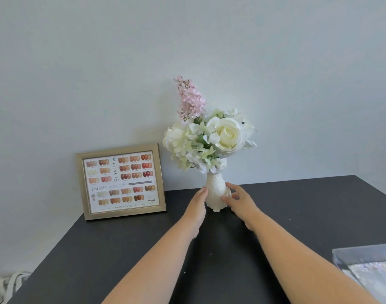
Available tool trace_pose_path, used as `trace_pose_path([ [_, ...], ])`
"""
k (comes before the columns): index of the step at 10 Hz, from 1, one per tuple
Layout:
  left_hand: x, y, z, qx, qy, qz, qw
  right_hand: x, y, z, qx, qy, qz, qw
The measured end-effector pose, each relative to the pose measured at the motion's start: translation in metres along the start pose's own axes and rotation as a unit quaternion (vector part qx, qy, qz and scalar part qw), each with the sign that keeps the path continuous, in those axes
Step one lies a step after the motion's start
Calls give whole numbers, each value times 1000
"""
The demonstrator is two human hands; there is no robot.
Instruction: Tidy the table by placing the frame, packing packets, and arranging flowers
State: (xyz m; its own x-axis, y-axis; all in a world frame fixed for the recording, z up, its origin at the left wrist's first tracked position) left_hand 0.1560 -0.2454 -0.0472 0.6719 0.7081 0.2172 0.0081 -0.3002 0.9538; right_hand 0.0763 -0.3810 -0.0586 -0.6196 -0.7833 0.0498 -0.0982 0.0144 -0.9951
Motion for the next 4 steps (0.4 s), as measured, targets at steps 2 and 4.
trace_pose_path([
  [2, 2, 0, 1, -30, -22, -34, 999, -5, 6, 2, 14, -13, -9, 1000],
  [4, 8, -29, -12, -105, 2, 39, 994, -17, 8, -14, 11, -8, -17, 1000],
])
Point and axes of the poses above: each hand's wrist, its own z-axis towards the middle knuckle, its own x-axis out of the back of the hand, y = z × x, the point moved 5 cm from there along z, towards the middle knuckle, and after that the axes turned 9 degrees about z, right-handed, at the moved point
